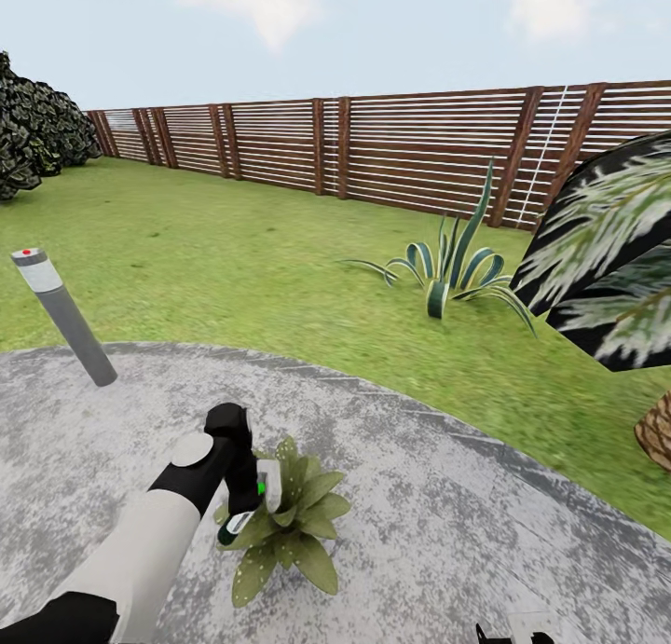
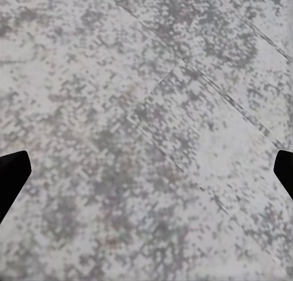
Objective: Pick up the pesticide atomizer in the garden and spray insectifuge to fully cover both potted plants in the garden.
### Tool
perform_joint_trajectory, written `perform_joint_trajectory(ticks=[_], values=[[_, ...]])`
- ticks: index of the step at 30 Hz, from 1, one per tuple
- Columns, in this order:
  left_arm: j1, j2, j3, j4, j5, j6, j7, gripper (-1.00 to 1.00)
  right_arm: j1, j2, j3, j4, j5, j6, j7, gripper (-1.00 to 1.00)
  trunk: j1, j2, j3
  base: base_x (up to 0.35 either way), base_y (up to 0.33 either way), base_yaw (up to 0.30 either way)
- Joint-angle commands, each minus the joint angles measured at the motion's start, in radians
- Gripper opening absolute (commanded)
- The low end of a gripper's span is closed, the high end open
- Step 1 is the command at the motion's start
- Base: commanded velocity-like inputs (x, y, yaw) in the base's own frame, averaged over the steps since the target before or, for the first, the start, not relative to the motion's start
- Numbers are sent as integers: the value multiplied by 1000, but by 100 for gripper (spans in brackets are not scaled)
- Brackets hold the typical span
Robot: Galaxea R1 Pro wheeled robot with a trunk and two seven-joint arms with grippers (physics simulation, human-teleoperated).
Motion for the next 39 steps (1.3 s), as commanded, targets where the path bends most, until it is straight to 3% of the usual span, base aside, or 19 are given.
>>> perform_joint_trajectory(ticks=[1, 6, 11, 16, 20, 26, 30, 39], values=[[-1, 3, 0, -1, -4, 10, -6, -100, 0, 0, 9, 0, -9, -3, -3, 100, 0, 0, -1, 0, 0, 0], [-3, 31, 19, -7, -4, 11, -3, -100, 0, 0, 9, 0, -9, -3, -3, 100, 0, 0, -1, 0, 0, 0], [-2, 24, 67, -93, -3, 11, 2, -100, 0, 0, 9, 0, -9, -3, -3, 100, 0, 0, -1, 0, 0, 0], [3, 38, 70, -106, -9, 8, 1, -100, 0, 0, 9, 0, -9, -3, -3, 100, 0, 0, -1, 0, 0, 0], [6, 71, 69, -97, -11, 5, 2, -100, 0, 0, 9, 0, -9, -3, -3, 100, 0, 0, -1, 0, 0, 0], [41, 62, 64, -93, -8, 8, 5, -100, 0, 0, 9, 1, -9, -3, -3, 100, 0, 0, -1, 0, 0, 0], [49, 36, 64, -98, -12, 9, 8, -100, 0, 0, 9, 1, -9, -3, -3, 100, 0, 0, -1, 0, 0, 0], [50, 35, 75, -106, -11, 11, 7, -100, 0, 1, 9, 0, -9, -3, -3, 100, 0, 0, -1, 0, -18, 99]])
